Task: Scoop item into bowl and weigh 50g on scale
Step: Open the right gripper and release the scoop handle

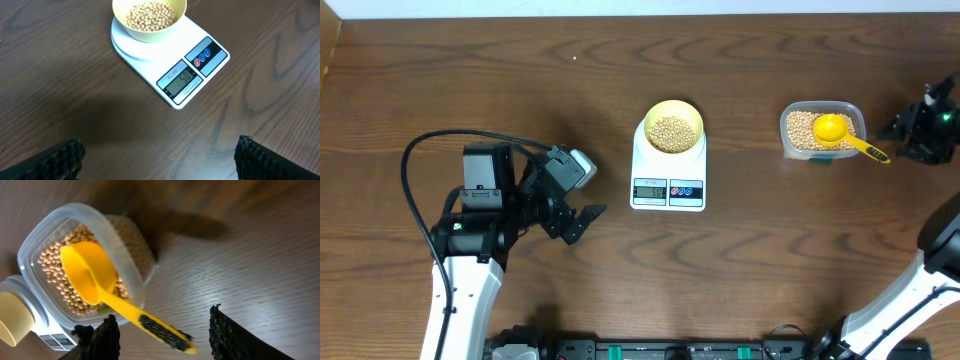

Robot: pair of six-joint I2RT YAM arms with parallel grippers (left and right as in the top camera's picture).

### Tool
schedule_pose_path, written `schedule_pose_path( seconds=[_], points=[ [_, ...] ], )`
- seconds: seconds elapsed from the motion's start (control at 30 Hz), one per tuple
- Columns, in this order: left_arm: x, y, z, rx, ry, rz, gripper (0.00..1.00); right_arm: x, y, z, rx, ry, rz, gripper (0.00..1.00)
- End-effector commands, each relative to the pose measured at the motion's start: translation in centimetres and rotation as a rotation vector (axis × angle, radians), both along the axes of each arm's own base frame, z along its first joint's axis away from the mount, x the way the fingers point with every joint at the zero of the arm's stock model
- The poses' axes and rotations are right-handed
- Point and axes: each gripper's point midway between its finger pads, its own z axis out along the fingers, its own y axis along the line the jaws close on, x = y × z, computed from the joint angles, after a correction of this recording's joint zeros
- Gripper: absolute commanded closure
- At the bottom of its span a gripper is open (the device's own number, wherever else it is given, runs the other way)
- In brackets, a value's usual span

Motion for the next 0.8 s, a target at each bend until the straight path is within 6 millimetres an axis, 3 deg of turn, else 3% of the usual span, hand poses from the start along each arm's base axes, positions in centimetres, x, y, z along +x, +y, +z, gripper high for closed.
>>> schedule_pose_path(
  seconds=[0.0, 0.3, 0.6, 0.77],
  points=[
    [0.0, 0.2, -0.3, 0.006, 0.008, 0.002, 0.02, -0.3, -0.5, 0.3, -0.01, -0.003, -0.01, 0.44],
    [0.0, 0.2, -0.3, 0.006, 0.008, 0.002, 0.02, 0.3, -1.4, 1.8, -0.045, -0.061, 0.011, 0.44],
    [0.0, 0.2, -0.3, 0.006, 0.008, 0.002, 0.02, 3.6, -3.8, 9.0, -0.188, -0.249, 0.025, 0.4],
    [0.0, 0.2, -0.3, 0.006, 0.008, 0.002, 0.02, 5.5, -2.5, 12.1, -0.158, -0.367, 0.056, 0.4]
  ],
)
